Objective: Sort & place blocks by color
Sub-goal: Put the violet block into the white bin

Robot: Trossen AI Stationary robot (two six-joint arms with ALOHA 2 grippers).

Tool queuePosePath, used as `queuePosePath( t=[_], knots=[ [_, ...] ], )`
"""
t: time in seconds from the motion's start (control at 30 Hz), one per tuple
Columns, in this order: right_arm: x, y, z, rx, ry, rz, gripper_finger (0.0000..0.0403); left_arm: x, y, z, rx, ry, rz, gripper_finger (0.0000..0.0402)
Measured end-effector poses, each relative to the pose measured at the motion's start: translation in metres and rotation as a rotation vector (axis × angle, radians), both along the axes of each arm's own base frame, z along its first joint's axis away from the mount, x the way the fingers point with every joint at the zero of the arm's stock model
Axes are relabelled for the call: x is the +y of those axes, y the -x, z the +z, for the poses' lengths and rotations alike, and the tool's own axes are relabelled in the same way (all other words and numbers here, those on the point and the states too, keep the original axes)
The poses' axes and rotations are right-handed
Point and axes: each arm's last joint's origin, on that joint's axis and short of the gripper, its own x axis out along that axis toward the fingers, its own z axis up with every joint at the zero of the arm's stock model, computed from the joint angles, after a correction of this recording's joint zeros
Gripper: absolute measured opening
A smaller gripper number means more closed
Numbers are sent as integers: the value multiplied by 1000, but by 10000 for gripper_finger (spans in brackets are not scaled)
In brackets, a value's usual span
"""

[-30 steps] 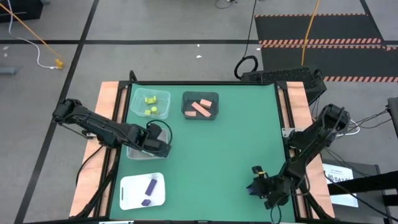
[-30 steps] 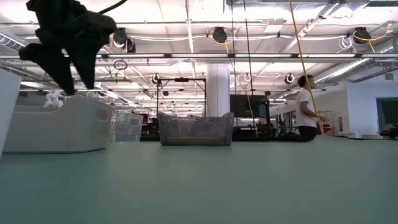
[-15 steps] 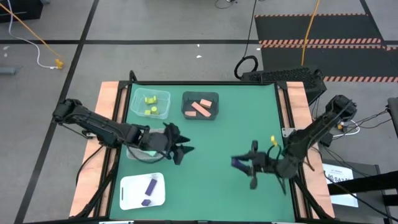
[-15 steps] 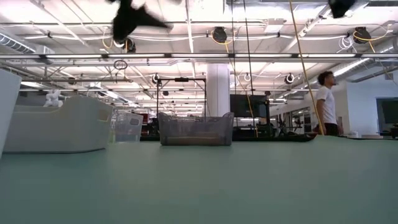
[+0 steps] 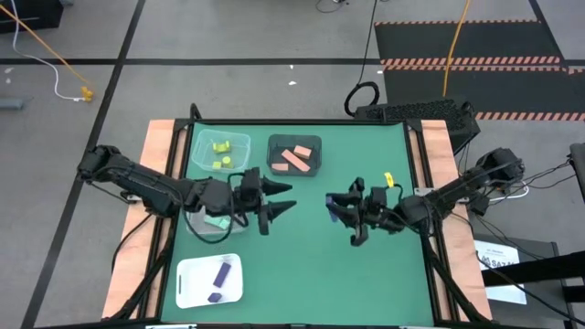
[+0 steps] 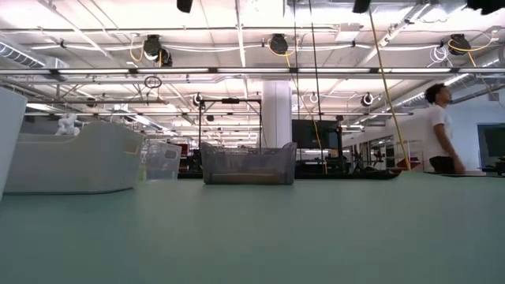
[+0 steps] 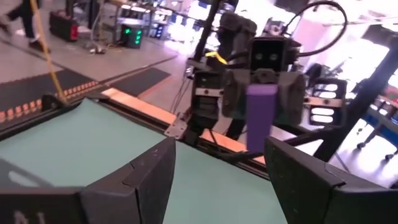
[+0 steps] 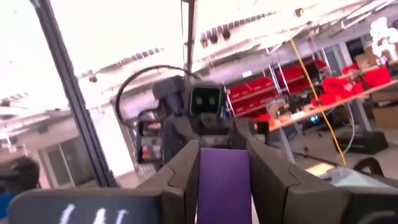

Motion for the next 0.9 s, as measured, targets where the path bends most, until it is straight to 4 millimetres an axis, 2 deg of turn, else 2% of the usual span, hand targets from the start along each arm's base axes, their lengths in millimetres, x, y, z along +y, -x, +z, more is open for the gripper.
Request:
queuePosePath(
  t=[0.1,0.23,0.4,0.6,0.7,0.9],
  knots=[
    [-9,-9,-3,-39,-1,-8,92,5,-7,-7,19,18,23,244],
    [-16,-31,1,-52,25,-4,92,8,-19,-20,28,71,32,244],
    [-19,-54,11,-55,148,-28,92,10,-26,-31,69,75,39,244],
    [-24,-58,11,-23,177,-53,92,7,-25,-28,57,87,-35,248],
    [-28,-60,8,3,156,-51,92,7,-24,-27,49,112,-63,264],
    [-31,-62,5,28,137,-50,92,7,-25,-24,36,47,-64,295]
  ],
)
